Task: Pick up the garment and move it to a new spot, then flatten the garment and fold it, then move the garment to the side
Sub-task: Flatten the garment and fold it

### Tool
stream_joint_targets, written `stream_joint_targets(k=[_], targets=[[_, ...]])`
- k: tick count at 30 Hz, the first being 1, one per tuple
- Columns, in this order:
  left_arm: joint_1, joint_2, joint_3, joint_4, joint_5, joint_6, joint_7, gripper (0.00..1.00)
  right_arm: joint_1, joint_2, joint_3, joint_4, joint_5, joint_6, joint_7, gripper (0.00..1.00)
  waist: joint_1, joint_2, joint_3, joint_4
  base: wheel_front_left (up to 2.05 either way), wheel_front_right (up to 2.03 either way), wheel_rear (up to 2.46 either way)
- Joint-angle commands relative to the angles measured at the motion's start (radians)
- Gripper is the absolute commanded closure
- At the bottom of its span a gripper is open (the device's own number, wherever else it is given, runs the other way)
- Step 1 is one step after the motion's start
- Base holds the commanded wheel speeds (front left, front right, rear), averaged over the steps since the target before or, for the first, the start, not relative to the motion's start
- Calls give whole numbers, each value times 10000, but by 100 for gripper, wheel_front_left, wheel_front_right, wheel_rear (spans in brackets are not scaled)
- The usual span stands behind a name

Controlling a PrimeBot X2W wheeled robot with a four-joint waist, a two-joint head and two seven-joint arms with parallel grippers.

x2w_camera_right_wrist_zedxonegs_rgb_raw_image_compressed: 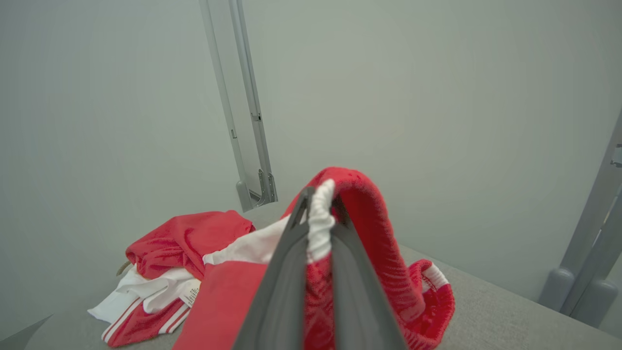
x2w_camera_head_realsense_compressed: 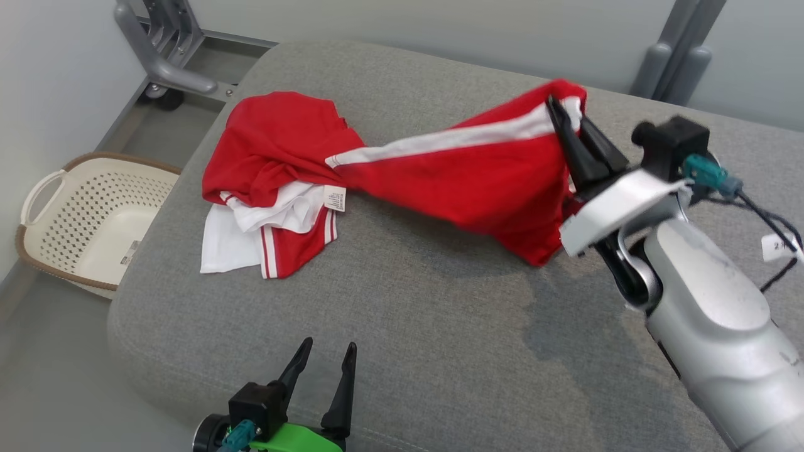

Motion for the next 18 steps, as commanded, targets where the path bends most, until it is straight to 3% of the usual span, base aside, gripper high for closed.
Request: stream_joint_targets(k=[1, 10, 18], targets=[[76, 11, 21, 36, -24, -6, -6, 0, 573, -232, 135, 61, 193, -12, -25, 100, 0, 0, -103, -372, 0, 0, 0], [-187, 11, 290, 65, 181, -79, -5, 0, 3129, -1265, 109, 308, 765, -12, -28, 100, 0, 0, -41, -1416, 0, 0, 0], [-443, 11, 369, 150, 354, -188, -5, 0, 4324, -1033, -896, 501, 689, -12, -27, 100, 0, 0, -41, -2266, 0, 0, 0]])
